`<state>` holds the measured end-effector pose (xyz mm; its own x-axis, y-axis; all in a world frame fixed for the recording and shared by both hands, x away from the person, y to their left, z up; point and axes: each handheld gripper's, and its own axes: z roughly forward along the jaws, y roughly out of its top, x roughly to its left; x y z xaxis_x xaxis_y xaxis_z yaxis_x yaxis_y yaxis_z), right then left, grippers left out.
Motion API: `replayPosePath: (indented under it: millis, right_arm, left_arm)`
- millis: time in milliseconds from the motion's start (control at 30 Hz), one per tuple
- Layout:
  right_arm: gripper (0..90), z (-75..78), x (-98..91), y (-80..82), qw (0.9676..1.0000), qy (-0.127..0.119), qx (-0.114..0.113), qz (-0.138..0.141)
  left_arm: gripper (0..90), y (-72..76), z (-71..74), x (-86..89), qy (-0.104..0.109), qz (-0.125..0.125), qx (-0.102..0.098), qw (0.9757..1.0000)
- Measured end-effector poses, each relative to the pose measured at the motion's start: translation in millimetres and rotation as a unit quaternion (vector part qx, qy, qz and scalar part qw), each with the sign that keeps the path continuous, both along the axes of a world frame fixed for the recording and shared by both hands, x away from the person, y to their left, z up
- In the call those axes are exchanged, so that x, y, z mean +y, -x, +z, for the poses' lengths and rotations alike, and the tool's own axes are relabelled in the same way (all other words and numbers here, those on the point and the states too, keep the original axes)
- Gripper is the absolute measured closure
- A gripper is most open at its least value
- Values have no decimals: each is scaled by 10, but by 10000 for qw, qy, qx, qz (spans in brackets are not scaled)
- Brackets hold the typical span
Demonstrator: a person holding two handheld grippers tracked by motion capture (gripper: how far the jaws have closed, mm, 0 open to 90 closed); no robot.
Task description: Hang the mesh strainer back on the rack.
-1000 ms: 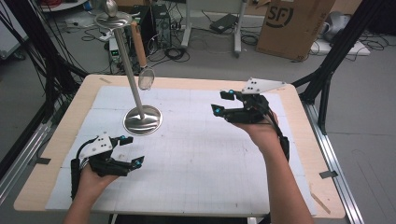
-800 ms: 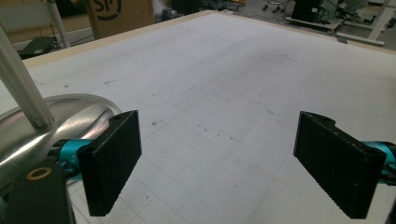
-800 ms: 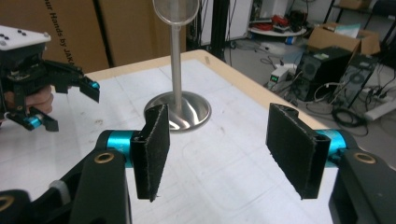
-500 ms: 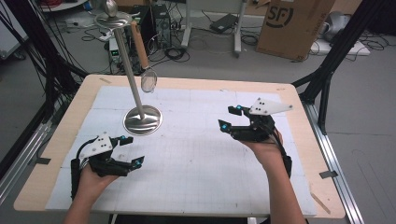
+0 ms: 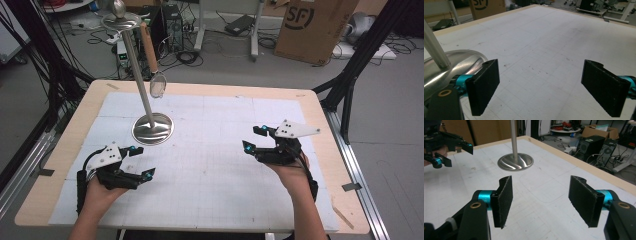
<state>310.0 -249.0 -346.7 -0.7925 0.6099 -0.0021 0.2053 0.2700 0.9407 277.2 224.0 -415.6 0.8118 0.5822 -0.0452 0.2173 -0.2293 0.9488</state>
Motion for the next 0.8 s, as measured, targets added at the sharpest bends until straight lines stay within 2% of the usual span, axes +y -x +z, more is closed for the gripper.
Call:
replayPosePath:
  millis: [333,567,700,800]
  right_arm:
    - [330,-187,-111,106,9999,-49,12,-133]
    - [321,-306,-176,217,9997,-148,-13,-191]
    - [304,-354,-196,219,9997,-5,99,-232]
    - [301,-359,-210,239,9996,12,60,-277]
  left_arm:
    - [157,7,6,0,36,-12,-7,10000]
    - [157,0,-3,-5,-16,-10,2,10000]
    - [157,4,-1,-14,-31,4,-20,10000]
    - [156,9,5,-28,-16,-18,-35,10000]
